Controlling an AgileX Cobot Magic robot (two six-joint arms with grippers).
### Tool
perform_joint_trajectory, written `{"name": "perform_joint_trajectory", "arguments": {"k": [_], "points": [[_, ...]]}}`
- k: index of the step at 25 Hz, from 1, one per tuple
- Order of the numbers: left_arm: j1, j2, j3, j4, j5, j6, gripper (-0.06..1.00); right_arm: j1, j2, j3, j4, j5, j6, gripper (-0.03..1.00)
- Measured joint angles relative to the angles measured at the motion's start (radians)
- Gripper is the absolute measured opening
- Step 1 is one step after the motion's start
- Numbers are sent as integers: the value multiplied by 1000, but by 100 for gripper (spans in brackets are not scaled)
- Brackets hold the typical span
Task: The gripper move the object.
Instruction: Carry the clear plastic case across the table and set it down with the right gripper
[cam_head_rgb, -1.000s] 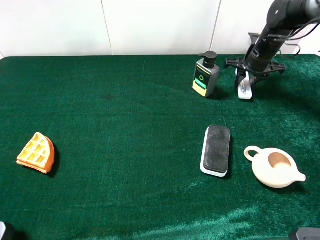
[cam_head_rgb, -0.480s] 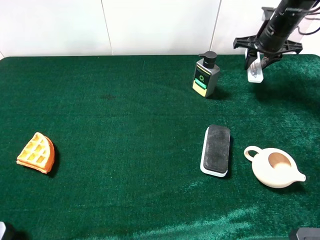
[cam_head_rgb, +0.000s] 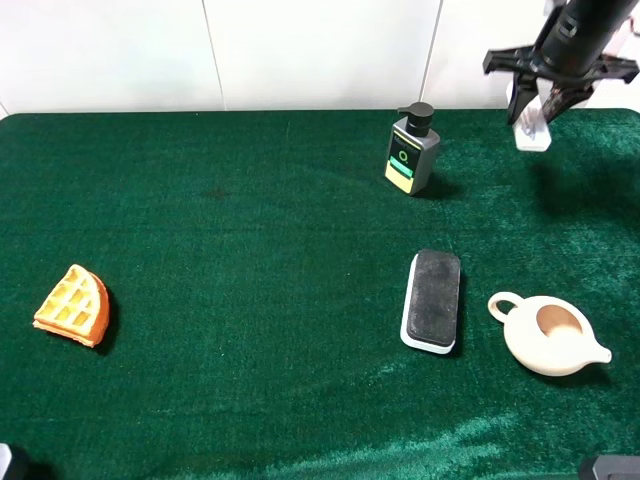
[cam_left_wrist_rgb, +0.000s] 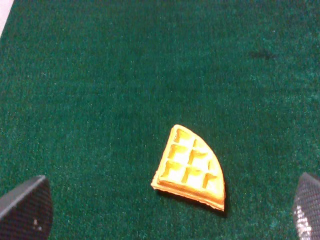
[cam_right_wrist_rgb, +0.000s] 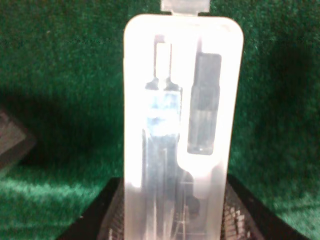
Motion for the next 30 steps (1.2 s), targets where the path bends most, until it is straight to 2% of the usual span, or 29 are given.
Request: {"name": "perform_joint_trajectory", "arguments": {"k": [5,15,18,30], "points": [[0,0,0,0,0,0,98,0,-2,-94,2,114,0,29],[0,0,0,0,0,-1,98,0,-82,-110,102,123,31,29],[0,0,0,0,0,-1,98,14,-124,-102,103,124,49,29],[0,0,0,0,0,-1,98,201,-220,-92,62,126,116,29]]}}
